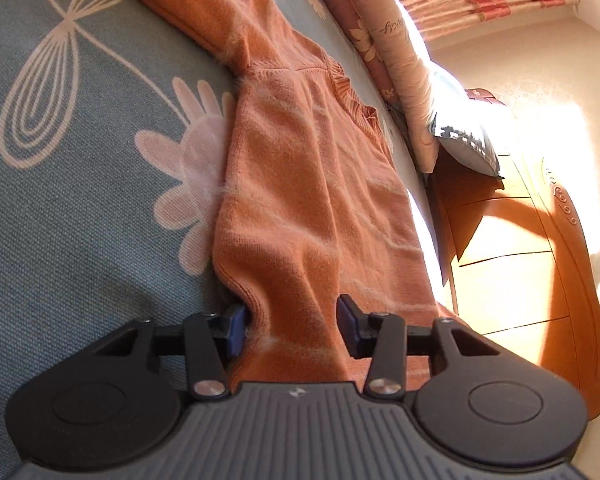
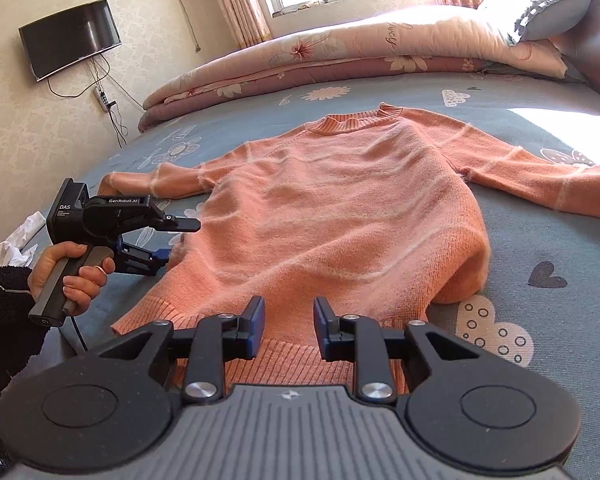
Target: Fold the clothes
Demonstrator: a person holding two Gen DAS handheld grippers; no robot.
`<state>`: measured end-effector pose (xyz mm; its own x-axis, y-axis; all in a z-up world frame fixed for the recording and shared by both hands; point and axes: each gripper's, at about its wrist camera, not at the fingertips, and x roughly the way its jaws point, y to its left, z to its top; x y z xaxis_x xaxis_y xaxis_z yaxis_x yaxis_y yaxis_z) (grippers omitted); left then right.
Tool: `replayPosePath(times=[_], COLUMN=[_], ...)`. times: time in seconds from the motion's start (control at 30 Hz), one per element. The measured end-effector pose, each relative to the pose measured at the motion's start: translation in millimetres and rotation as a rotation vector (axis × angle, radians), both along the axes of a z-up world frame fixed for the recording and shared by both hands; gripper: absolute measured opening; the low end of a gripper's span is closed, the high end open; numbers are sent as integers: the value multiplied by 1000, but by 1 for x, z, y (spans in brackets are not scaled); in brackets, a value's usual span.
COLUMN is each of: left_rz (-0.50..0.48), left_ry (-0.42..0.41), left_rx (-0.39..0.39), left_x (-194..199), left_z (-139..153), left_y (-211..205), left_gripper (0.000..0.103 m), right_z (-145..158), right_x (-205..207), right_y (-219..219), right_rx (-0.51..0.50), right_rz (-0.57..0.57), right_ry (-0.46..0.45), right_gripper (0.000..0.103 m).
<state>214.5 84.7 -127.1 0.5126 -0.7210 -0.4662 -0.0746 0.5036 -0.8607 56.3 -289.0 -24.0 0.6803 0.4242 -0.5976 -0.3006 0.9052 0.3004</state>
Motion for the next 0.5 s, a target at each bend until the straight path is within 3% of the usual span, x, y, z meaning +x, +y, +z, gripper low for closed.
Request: replayPosePath(times=[0.13, 0.23, 0.37, 0.5], left_rz=[-33, -57, -47, -35], left_ry=[-23, -64, -92, -117], left_rx=[-54, -40, 111, 269], left_x=[-7, -11, -16, -22], left_z=[-6, -6, 11, 28], left_y=[10, 11, 10, 9], left_gripper=[37, 36, 6, 5], right_z=[-5, -8, -9, -8], right_x=[0, 0, 0, -2], right_y=[-4, -5, -4, -7], right_rx=[10, 12, 7, 5], right_rz=[-9, -15, -21, -31], right_ry=[11, 17, 22, 18], right_gripper=[33, 33, 33, 33])
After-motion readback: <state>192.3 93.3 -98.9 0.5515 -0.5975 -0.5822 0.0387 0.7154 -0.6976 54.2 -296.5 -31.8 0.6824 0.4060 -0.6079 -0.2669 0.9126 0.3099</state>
